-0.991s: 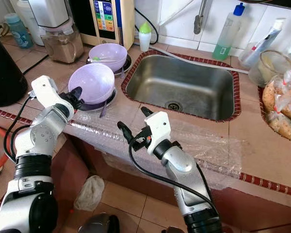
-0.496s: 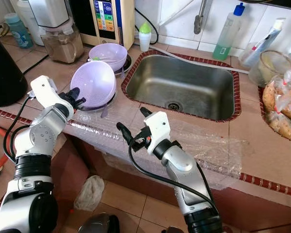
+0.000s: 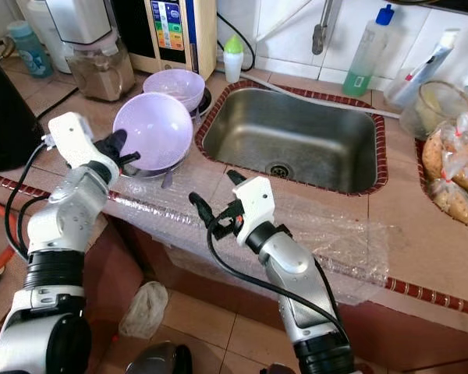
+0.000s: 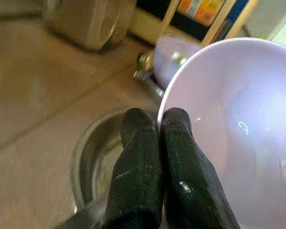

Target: Kitchen organization

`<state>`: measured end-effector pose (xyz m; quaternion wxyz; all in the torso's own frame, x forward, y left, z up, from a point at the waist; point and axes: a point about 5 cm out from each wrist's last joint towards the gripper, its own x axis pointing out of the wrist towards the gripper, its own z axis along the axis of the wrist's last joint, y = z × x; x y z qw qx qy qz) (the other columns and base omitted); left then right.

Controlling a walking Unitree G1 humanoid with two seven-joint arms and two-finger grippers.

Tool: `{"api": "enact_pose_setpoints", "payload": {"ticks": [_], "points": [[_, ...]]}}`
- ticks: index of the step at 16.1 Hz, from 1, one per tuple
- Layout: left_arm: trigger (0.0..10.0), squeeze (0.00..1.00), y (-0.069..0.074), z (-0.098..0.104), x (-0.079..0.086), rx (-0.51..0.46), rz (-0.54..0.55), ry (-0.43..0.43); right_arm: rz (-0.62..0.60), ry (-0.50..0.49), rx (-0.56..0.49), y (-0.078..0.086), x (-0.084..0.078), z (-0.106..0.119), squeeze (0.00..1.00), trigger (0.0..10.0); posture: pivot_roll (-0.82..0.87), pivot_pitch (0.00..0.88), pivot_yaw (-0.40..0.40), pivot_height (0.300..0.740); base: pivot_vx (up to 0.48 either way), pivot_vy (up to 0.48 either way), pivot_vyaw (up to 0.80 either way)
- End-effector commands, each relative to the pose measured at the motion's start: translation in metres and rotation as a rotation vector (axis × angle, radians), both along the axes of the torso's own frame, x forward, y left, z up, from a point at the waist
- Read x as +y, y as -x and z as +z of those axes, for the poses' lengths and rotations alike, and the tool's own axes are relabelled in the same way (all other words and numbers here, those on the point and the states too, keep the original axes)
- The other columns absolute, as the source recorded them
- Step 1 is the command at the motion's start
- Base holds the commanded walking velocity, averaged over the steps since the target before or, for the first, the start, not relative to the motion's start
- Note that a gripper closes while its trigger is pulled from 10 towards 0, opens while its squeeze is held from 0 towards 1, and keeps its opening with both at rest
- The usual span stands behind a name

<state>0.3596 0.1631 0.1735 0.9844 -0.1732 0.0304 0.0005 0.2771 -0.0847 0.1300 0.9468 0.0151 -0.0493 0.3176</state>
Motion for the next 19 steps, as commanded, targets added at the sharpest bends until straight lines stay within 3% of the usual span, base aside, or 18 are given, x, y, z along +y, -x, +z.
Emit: {"api": "enact_pose_setpoints", "payload": {"ticks": [1, 4, 8, 13, 16, 17, 18, 19], "points": [[0.0, 0.00, 0.001, 0.018, -0.002, -0.113, -0.017, -0.033, -0.048, -0.031, 0.011, -0.006, -0.004, 0.002, 0.00, 10.0, 0.01, 0.000, 0.055, 0.740, 0.000, 0.000, 0.00], [0.0, 0.00, 0.003, 0.029, -0.008, -0.200, -0.048, -0.148, -0.121, -0.111, 0.024, -0.016, -0.008, 0.008, 0.00, 10.0, 0.01, 0.000, 0.056, 0.740, 0.000, 0.000, 0.00], [0.0, 0.00, 0.009, 0.040, -0.027, -0.315, -0.126, -0.227, -0.167, -0.229, 0.065, -0.024, -0.009, 0.015, 0.00, 10.0, 0.01, 0.000, 0.049, 0.740, 0.000, 0.000, 0.00], [0.0, 0.00, 0.021, 0.034, -0.053, -0.371, -0.259, -0.316, -0.174, -0.311, 0.093, -0.028, -0.001, 0.020, 0.00, 10.0, 0.02, 0.000, 0.053, 0.740, 0.000, 0.000, 0.00], [0.0, 0.00, 0.025, 0.028, -0.060, -0.373, -0.295, -0.333, -0.190, -0.352, 0.104, -0.032, -0.001, 0.023, 0.00, 10.0, 0.02, 0.000, 0.062, 0.740, 0.000, 0.000, 0.00], [0.0, 0.00, 0.027, 0.028, -0.063, -0.382, -0.316, -0.326, -0.200, -0.358, 0.107, -0.034, -0.003, 0.023, 0.00, 8.2, 0.01, 0.000, 0.066, 0.740, 0.000, 0.000, 0.00], [0.0, 0.00, 0.028, 0.029, -0.065, -0.393, -0.329, -0.318, -0.219, -0.361, 0.116, -0.036, -0.005, 0.022, 0.00, 3.4, 0.02, 0.000, 0.067, 0.740, 0.000, 0.000, 0.00], [0.0, 0.00, 0.029, 0.030, -0.067, -0.400, -0.333, -0.310, -0.240, -0.374, 0.129, -0.038, -0.007, 0.021, 0.00, 0.0, 0.02, 0.000, 0.067, 0.740, 0.000, 0.000, 0.00]]}}
